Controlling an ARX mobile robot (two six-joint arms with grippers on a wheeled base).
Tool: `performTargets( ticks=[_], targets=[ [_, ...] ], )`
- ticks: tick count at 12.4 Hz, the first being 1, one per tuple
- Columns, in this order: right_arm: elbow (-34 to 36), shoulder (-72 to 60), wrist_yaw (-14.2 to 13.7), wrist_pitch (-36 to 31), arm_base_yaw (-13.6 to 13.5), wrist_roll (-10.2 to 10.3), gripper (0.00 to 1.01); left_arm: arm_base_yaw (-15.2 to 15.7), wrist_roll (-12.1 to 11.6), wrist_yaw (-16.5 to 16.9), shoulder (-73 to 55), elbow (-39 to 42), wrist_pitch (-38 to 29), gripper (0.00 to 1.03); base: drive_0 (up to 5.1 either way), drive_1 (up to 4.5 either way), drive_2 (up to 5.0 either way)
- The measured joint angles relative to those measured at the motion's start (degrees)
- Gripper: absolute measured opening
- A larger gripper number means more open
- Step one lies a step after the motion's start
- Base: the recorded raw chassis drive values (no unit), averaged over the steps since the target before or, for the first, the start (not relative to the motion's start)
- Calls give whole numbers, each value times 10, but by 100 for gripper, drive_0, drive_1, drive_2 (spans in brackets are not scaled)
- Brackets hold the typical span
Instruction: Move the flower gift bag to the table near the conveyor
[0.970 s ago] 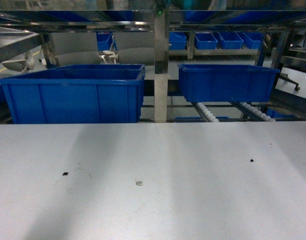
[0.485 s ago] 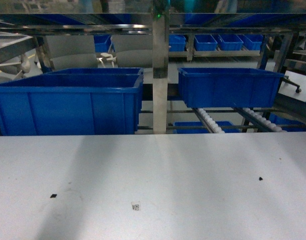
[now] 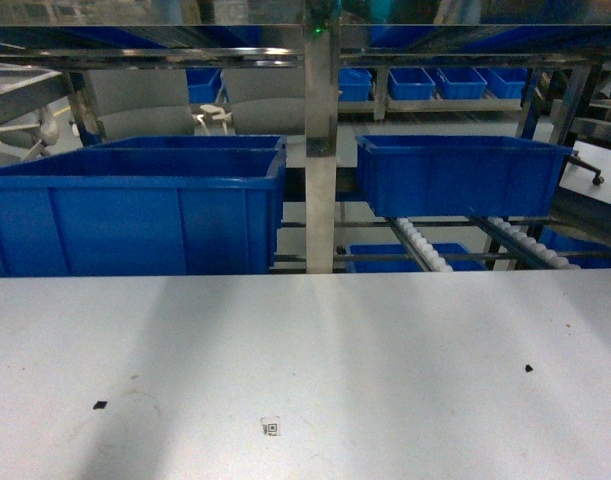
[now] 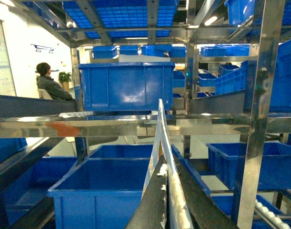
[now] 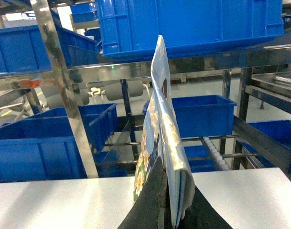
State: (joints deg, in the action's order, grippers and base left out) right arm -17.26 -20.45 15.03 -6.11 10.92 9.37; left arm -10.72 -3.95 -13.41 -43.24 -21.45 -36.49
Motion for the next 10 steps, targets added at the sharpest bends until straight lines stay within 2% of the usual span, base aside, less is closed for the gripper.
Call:
performTargets(
  ticks=[2, 3, 5, 8, 10],
  targets=[
    [14, -50, 12, -57, -13, -9, 2, 0, 0, 0, 0, 0, 0, 2, 0, 0, 0],
    [22, -173, 24, -177, -16, -29, 2, 0, 0, 0, 0, 0, 0, 2, 0, 0, 0],
    [21, -336, 43, -303, -15, -48, 2, 0, 0, 0, 0, 0, 0, 2, 0, 0, 0],
    [-28, -527, 49, -403, -20, -63, 2, 0, 0, 0, 0, 0, 0, 2, 0, 0, 0],
    [-71, -620, 54, -430, -24, -75, 2, 0, 0, 0, 0, 0, 0, 2, 0, 0, 0]
  ],
)
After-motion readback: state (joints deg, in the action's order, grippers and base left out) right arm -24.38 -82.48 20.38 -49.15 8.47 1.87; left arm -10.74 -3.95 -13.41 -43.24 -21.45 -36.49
